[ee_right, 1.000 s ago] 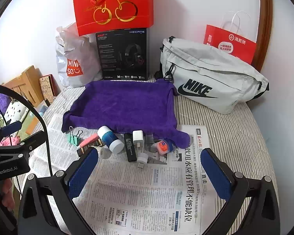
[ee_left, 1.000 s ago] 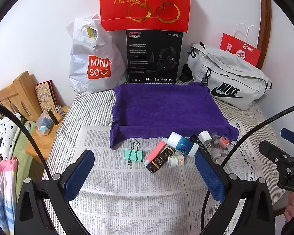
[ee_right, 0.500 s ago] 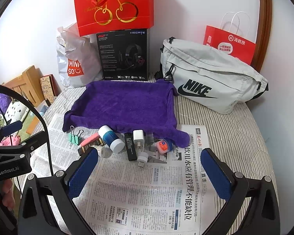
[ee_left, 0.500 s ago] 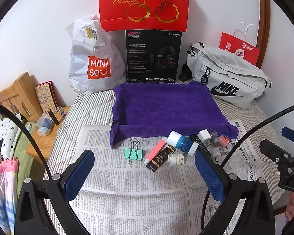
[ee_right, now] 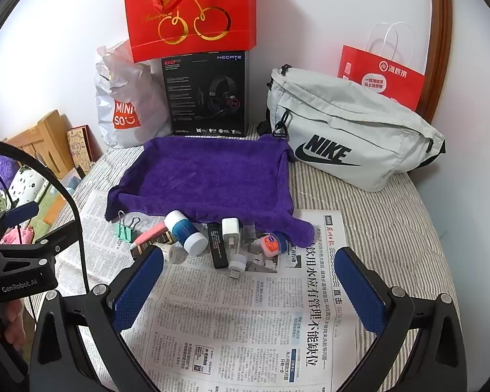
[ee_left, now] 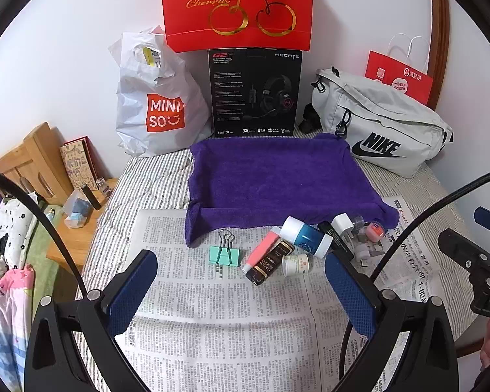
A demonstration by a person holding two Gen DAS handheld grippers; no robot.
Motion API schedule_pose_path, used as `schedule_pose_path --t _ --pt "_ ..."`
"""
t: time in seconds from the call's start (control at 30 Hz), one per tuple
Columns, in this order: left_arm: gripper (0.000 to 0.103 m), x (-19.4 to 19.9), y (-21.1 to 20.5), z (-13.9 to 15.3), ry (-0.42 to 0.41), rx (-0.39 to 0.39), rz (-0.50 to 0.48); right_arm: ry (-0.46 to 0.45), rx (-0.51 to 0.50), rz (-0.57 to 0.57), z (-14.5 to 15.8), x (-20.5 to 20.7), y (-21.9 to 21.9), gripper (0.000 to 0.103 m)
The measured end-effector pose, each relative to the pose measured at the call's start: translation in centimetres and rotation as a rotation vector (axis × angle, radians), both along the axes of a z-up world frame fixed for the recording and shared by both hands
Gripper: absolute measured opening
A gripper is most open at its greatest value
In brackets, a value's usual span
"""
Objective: Organize rigid objects
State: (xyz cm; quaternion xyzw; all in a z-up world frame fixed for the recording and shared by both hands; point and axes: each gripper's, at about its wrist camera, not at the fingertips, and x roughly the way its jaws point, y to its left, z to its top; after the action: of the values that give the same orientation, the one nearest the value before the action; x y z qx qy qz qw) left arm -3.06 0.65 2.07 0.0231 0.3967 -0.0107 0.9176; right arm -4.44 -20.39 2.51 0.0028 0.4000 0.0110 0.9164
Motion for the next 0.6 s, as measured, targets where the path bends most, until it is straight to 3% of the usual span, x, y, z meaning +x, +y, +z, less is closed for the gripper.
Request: schedule_pose_path --t 0.6 --pt "0.103 -0.12 0.04 0.06 -0.005 0.01 -0.002 -0.008 -0.004 0.006 0.27 -0.25 0.3 0.103"
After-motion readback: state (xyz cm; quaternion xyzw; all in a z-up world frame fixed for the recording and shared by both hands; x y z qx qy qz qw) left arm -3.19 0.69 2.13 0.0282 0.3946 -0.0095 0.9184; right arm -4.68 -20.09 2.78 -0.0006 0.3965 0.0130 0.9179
